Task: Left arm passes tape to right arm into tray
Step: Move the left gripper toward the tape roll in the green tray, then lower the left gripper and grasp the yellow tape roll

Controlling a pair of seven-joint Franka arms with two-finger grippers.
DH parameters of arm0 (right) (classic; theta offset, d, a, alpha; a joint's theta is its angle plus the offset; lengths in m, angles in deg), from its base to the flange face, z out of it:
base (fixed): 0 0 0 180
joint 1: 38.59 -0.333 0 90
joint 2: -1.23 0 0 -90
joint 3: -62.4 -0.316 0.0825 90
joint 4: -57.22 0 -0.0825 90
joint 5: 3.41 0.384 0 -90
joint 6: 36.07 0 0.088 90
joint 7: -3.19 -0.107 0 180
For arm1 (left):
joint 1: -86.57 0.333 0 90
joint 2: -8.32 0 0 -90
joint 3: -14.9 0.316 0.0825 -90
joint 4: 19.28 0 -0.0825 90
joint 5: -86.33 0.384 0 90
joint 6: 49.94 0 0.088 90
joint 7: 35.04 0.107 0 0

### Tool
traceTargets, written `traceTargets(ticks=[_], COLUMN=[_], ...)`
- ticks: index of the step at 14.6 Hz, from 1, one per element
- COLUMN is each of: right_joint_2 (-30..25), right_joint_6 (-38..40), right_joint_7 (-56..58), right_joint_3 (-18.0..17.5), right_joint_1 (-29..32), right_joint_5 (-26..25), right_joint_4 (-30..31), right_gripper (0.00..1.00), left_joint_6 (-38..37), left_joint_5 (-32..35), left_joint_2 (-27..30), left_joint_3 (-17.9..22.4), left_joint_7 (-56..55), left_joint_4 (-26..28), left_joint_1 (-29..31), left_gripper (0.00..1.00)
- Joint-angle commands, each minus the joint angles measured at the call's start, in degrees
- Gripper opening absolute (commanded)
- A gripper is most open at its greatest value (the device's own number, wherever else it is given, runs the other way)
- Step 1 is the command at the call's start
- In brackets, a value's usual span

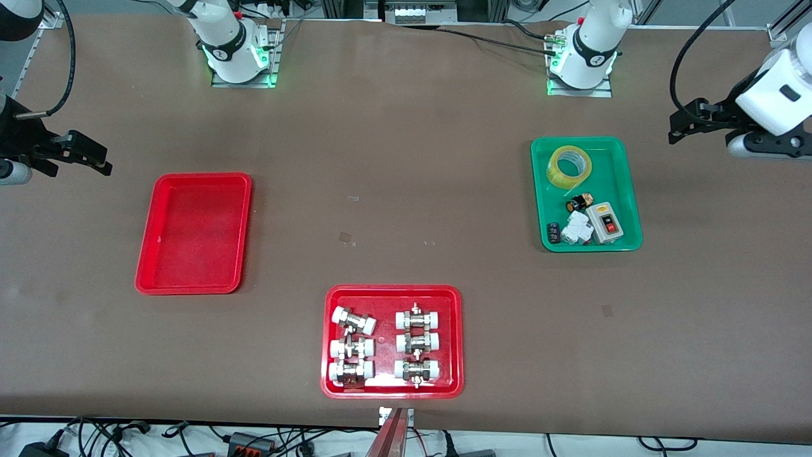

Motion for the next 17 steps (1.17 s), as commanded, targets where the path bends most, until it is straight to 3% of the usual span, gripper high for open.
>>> traceTargets(ticks=[1, 7, 11, 13, 17], right_joint_2=[-1.6, -1.1, -0.8, -0.6, -0.7], right_joint_6=[0.1, 0.5, 0.3, 0.0, 0.1], right_joint_7=[0.0, 0.1, 0.1, 0.1, 0.1], right_joint_3=[-0.5, -0.6, -0.6, -0.5, -0.5], right_joint_1=[0.7, 0.5, 0.5, 0.6, 0.6], right_joint_5=[-0.1, -0.4, -0.5, -0.5, -0.6], right_joint_4=[1.4, 0.9, 0.9, 0.8, 0.8], right_gripper=[1.0, 1.0, 1.0, 1.0, 1.0], left_joint_6=[-0.2, 21.5, 38.5, 45.9, 54.4], left_joint_5=[-0.8, -2.6, -3.2, -4.8, -8.3], left_joint_2=[-0.8, 2.9, 2.2, -0.1, -4.7], left_joint_3=[-0.1, -0.6, -0.7, -0.7, -0.8], left_joint_7=[1.2, -0.7, -0.7, -0.7, -0.7], left_joint_4=[6.2, 35.4, 50.4, 54.7, 58.4], left_joint_1=[1.6, 1.7, 1.6, 1.7, 1.6], left_gripper=[1.0, 1.0, 1.0, 1.0, 1.0])
